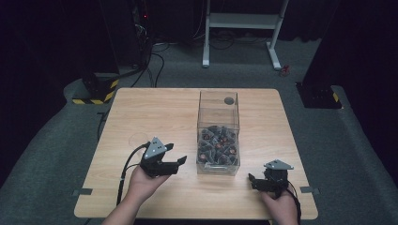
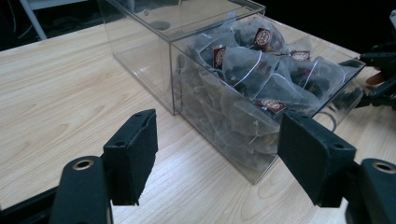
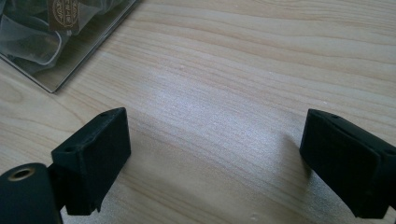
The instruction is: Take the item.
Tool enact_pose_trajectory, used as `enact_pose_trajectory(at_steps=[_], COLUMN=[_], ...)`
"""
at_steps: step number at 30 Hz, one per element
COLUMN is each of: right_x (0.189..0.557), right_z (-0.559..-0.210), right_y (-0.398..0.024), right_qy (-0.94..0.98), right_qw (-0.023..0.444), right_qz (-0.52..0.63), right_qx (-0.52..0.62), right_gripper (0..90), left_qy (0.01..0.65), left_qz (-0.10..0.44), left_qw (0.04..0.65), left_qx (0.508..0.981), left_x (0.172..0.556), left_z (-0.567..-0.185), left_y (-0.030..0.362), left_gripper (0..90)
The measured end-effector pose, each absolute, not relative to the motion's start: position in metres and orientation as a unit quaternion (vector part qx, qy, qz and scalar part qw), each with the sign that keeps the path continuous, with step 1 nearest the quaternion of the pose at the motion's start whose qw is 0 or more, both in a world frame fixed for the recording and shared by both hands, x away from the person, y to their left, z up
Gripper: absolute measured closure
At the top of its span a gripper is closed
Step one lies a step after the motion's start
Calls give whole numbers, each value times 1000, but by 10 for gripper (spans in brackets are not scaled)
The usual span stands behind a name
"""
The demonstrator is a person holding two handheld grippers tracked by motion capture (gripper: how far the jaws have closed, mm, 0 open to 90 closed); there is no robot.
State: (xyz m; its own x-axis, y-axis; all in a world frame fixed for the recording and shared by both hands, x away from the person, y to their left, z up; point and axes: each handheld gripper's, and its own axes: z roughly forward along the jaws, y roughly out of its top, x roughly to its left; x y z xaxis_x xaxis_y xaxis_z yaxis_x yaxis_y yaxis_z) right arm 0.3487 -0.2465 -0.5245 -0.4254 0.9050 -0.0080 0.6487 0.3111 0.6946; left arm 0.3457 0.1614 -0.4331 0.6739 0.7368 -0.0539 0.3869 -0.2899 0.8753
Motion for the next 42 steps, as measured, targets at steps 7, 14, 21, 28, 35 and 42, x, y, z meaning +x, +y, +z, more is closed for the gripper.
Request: enact_pose_trajectory(at_steps=[7,14,21,28,35,42], right_x=[349,349,349,349,349,349], right_z=[-525,-525,-525,-525,-525,-525], right_y=[-247,-246,-246,-246,-246,-247], right_qy=[784,784,784,784,784,785], right_qw=[204,204,203,203,203,203], right_qz=[314,314,314,314,314,315], right_qx=[495,495,495,495,495,493], right_gripper=[85,85,85,85,85,85], left_qy=[356,349,344,337,335,330], left_qz=[184,182,178,177,172,169], left_qw=[474,478,478,479,480,483], left_qx=[784,786,788,791,793,793], left_x=[350,354,358,362,369,375], left_z=[-432,-427,-427,-424,-423,-420], left_y=[158,151,143,135,126,117], left_gripper=[292,292,294,294,301,307])
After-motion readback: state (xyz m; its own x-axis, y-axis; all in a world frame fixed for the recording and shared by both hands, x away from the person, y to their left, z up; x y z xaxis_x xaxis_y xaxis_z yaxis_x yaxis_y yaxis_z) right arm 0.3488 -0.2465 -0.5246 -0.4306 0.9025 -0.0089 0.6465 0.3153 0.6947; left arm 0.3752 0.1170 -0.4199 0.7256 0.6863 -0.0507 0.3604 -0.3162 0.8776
